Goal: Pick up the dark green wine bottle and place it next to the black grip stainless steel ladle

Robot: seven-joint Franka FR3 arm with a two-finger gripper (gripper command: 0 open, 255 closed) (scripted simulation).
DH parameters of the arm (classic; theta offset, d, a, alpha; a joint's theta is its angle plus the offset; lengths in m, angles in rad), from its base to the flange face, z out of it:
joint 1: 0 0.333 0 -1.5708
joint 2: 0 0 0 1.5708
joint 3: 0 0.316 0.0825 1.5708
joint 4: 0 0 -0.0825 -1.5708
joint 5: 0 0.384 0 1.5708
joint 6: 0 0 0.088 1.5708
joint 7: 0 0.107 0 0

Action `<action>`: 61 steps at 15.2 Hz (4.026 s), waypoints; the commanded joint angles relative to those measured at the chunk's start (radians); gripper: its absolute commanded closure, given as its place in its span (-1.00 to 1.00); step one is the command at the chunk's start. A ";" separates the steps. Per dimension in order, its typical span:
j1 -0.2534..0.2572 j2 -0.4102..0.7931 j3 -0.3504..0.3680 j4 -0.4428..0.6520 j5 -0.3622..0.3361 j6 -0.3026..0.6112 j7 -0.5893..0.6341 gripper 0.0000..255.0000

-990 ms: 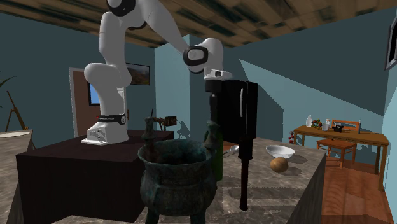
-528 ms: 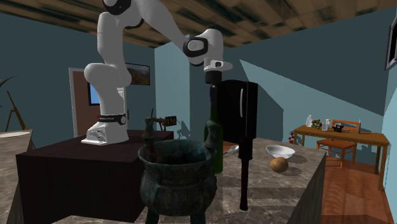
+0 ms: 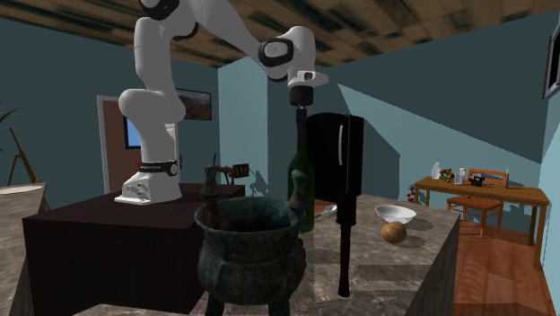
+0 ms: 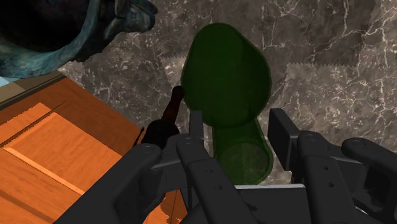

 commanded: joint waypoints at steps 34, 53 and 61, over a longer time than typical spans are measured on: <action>0.002 -0.113 0.001 0.354 0.017 -0.466 -0.031 1.00; 0.100 -0.078 0.123 0.533 0.027 -0.622 0.181 1.00; 0.192 0.011 0.230 0.641 0.014 -0.653 0.379 1.00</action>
